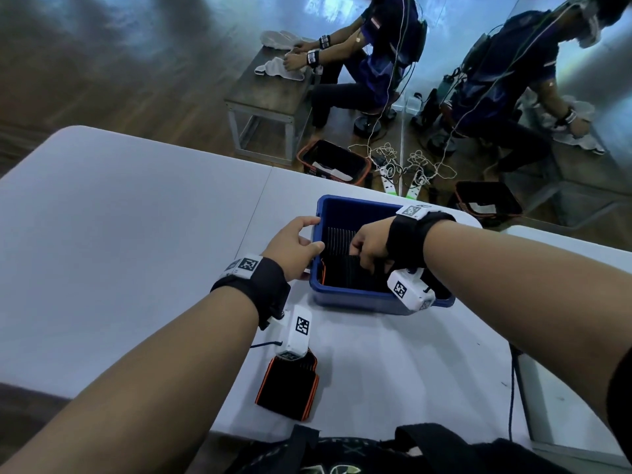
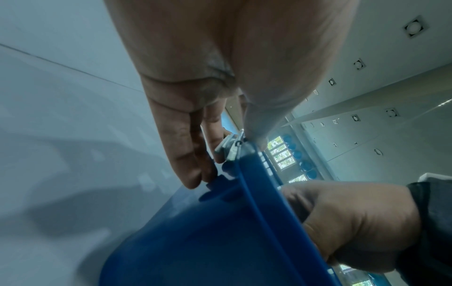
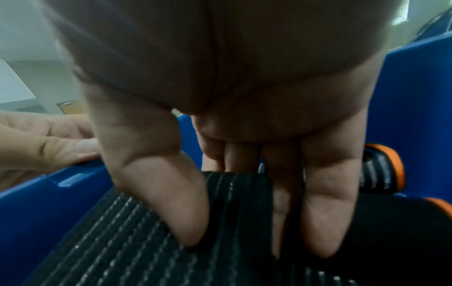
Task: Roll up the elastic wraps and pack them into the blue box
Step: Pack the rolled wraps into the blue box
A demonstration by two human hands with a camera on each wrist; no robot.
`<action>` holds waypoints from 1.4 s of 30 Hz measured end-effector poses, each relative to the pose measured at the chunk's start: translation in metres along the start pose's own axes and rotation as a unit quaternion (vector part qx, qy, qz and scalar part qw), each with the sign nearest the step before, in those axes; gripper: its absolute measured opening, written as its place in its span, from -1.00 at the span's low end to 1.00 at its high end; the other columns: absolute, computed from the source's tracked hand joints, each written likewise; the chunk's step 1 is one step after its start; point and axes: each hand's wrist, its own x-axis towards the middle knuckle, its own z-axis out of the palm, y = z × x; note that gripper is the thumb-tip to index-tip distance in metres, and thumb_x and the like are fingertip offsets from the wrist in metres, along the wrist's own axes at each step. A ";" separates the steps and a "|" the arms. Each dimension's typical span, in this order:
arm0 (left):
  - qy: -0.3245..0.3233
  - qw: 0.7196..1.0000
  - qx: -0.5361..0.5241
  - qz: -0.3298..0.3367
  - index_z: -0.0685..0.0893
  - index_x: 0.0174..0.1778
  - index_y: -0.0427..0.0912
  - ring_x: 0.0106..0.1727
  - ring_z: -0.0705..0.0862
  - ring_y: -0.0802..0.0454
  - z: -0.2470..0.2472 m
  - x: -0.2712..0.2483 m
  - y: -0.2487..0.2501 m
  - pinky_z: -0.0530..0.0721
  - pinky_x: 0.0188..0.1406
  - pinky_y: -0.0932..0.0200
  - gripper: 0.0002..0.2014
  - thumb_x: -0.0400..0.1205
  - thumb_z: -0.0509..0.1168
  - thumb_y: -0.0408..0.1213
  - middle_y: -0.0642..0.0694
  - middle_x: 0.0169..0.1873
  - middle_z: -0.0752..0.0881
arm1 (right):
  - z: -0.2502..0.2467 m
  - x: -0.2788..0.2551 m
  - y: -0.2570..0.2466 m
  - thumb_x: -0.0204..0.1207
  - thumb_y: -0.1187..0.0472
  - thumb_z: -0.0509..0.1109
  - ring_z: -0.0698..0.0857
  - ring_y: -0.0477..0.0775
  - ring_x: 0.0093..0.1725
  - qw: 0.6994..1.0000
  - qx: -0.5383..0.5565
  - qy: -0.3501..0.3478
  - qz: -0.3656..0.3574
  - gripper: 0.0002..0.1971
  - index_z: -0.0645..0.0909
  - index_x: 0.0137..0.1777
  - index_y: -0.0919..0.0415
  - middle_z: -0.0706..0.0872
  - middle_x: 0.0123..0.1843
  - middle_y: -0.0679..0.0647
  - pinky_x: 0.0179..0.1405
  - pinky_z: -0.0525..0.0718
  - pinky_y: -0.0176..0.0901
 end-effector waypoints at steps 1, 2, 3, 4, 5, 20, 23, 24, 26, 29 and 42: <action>-0.001 1.000 -0.004 0.002 0.48 0.52 0.09 -0.04 0.80 -0.19 0.000 0.000 -0.001 0.86 -0.19 -0.09 -0.54 0.73 0.29 -0.38 -0.23 -0.14 0.71 | -0.001 0.000 0.005 0.35 0.58 0.42 0.69 0.27 -0.17 1.000 -0.008 0.001 0.006 -0.72 0.72 0.03 0.34 0.71 -0.27 0.25 -0.10 0.76 0.20; -0.003 1.000 -0.007 0.003 0.48 0.53 0.09 -0.05 0.79 -0.18 -0.001 0.000 -0.001 0.86 -0.18 -0.10 -0.54 0.73 0.29 -0.39 -0.21 -0.15 0.71 | -0.003 0.000 0.010 0.35 0.59 0.41 0.69 0.26 -0.19 1.000 -0.014 0.004 0.012 -0.73 0.72 0.00 0.33 0.71 -0.33 0.22 -0.10 0.75 0.20; -0.005 1.000 -0.009 0.004 0.47 0.53 0.09 -0.05 0.80 -0.19 -0.001 0.001 -0.002 0.86 -0.18 -0.11 -0.54 0.73 0.29 -0.39 -0.21 -0.14 0.71 | -0.005 -0.001 0.015 0.35 0.59 0.41 0.69 0.25 -0.21 1.000 -0.019 0.008 0.018 -0.74 0.72 -0.04 0.31 0.71 -0.38 0.18 -0.10 0.75 0.19; -0.007 1.000 -0.011 0.004 0.47 0.52 0.09 -0.05 0.80 -0.19 -0.002 0.001 -0.002 0.86 -0.17 -0.12 -0.54 0.74 0.29 -0.39 -0.22 -0.14 0.72 | -0.006 -0.001 0.019 0.34 0.59 0.41 0.69 0.25 -0.22 0.999 -0.024 0.013 0.025 -0.74 0.72 -0.05 0.30 0.71 -0.39 0.18 -0.09 0.74 0.20; -0.009 1.000 -0.012 0.004 0.48 0.52 0.09 -0.05 0.80 -0.20 -0.002 0.002 -0.002 0.86 -0.17 -0.12 -0.54 0.74 0.29 -0.39 -0.23 -0.12 0.74 | -0.007 -0.003 0.023 0.34 0.59 0.42 0.69 0.26 -0.20 0.999 -0.026 0.015 0.031 -0.73 0.72 -0.02 0.33 0.72 -0.35 0.22 -0.07 0.74 0.22; -0.009 1.000 -0.018 0.008 0.48 0.53 0.10 -0.03 0.81 -0.19 -0.002 0.003 -0.004 0.86 -0.23 -0.06 -0.53 0.74 0.30 -0.38 -0.21 -0.15 0.71 | -0.004 0.003 -0.011 0.35 0.47 0.57 0.70 0.26 -0.06 0.998 0.061 -0.021 -0.010 -0.68 0.71 0.06 0.20 0.73 -0.05 0.26 -0.13 0.72 0.06; -0.007 1.000 -0.017 0.009 0.48 0.54 0.11 -0.02 0.81 -0.19 -0.002 0.003 -0.004 0.86 -0.23 -0.05 -0.53 0.74 0.30 -0.37 -0.20 -0.15 0.72 | -0.003 0.005 -0.013 0.35 0.49 0.55 0.71 0.26 -0.06 0.998 0.049 -0.021 -0.011 -0.71 0.71 0.02 0.20 0.74 -0.06 0.26 -0.10 0.73 0.10; -0.005 1.000 -0.017 0.010 0.48 0.53 0.11 -0.04 0.81 -0.17 -0.002 0.003 -0.005 0.85 -0.24 -0.03 -0.53 0.74 0.30 -0.37 -0.19 -0.17 0.71 | -0.003 0.006 -0.011 0.36 0.51 0.52 0.71 0.26 -0.08 0.999 0.044 -0.022 -0.009 -0.73 0.72 -0.02 0.20 0.75 -0.11 0.24 -0.13 0.73 0.09; -0.005 1.000 -0.016 0.010 0.48 0.53 0.11 -0.06 0.80 -0.15 -0.002 0.003 -0.005 0.85 -0.25 -0.01 -0.53 0.74 0.30 -0.36 -0.17 -0.18 0.70 | -0.005 0.008 -0.006 0.34 0.56 0.46 0.70 0.24 -0.15 0.999 0.024 -0.022 -0.001 -0.74 0.71 -0.12 0.20 0.73 -0.25 0.21 -0.19 0.72 0.07; -0.010 1.000 -0.016 0.009 0.47 0.54 0.11 -0.03 0.80 -0.18 -0.002 0.004 -0.005 0.86 -0.23 -0.03 -0.53 0.74 0.29 -0.37 -0.20 -0.15 0.71 | -0.010 0.005 0.003 0.32 0.58 0.41 0.63 0.14 -0.35 0.998 -0.054 -0.019 0.019 -0.76 0.66 -0.14 0.25 0.65 -0.39 0.15 -0.48 0.64 -0.14; -0.013 1.000 -0.016 0.009 0.46 0.55 0.10 0.02 0.81 -0.24 -0.002 0.002 -0.003 0.86 -0.19 -0.07 -0.53 0.75 0.28 -0.37 -0.34 0.00 0.74 | -0.013 0.023 0.023 0.31 0.19 0.62 0.68 0.10 -0.35 0.949 -0.305 0.023 0.074 -0.89 0.75 -0.29 0.19 0.78 -0.34 0.07 -0.23 0.83 -0.06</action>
